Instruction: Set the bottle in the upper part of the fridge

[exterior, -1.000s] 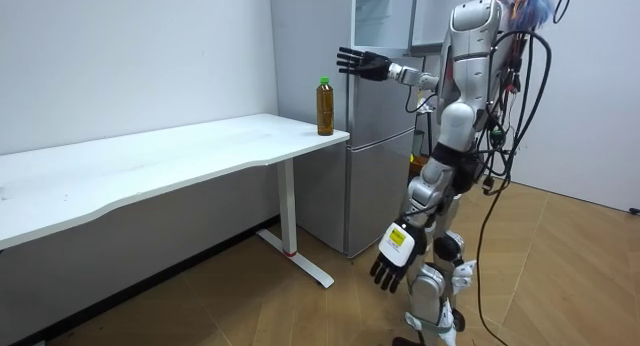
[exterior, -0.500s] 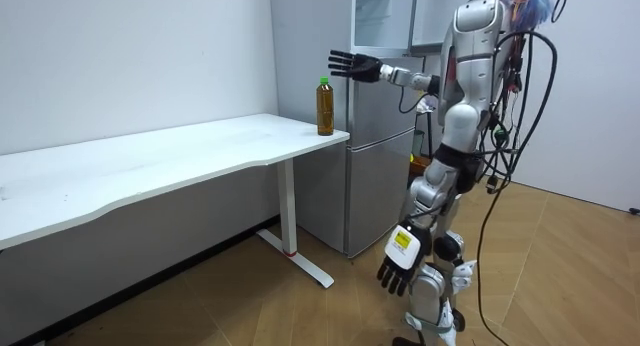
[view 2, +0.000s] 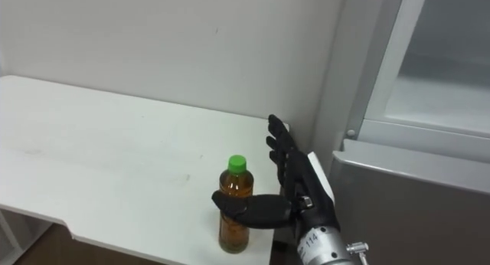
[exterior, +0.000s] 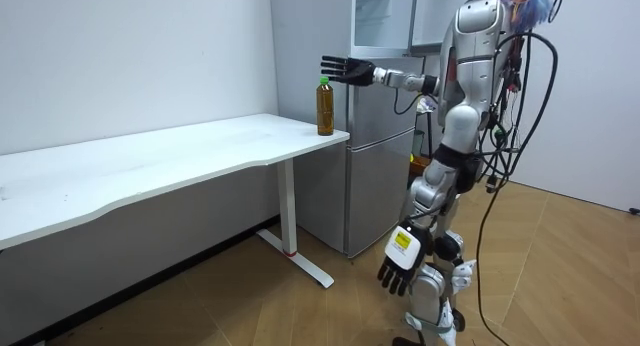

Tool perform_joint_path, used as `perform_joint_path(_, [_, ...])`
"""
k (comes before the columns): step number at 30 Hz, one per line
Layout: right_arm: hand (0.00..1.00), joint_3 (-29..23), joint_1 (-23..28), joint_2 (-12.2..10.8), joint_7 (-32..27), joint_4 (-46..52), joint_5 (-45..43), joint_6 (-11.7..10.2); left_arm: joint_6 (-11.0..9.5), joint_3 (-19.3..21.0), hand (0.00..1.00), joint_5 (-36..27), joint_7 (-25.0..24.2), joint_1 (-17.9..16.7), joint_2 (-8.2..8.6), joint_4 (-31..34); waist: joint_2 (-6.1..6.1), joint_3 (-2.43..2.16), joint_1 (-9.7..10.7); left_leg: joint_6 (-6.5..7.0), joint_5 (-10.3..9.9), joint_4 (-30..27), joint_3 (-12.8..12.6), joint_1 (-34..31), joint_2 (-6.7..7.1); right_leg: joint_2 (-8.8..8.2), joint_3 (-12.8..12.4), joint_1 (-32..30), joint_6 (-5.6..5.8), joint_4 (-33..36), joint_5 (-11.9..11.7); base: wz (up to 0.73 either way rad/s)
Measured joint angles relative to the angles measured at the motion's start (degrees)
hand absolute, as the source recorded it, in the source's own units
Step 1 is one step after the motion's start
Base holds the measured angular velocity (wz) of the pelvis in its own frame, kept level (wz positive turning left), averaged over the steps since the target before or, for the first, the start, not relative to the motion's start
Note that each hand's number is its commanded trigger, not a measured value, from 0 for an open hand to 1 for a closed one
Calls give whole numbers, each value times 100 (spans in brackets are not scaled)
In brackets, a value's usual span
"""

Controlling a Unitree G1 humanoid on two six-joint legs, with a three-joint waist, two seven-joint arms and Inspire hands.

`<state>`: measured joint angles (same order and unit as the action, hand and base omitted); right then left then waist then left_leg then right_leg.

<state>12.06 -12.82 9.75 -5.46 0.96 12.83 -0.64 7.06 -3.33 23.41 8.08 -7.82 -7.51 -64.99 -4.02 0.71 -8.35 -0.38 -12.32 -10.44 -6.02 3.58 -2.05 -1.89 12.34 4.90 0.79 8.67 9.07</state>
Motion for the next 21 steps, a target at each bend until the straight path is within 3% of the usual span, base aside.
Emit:
perform_joint_path(10, [0, 77, -458, -36, -202, -1167, 12, 36, 62, -8, 0, -14, 77, -25, 34, 219, 31, -24, -24, 0, 2, -37, 11, 8, 4, -4, -8, 3, 0, -1, 0, 0])
perform_joint_path(21, [0, 78, -458, -31, -445, -1378, 267, 36, 60, -8, 0, -20, 145, -85, 32, 313, 50, -18, -100, -1, 5, -76, 51, 9, 7, -12, 45, 58, -1, -1, -1, 1])
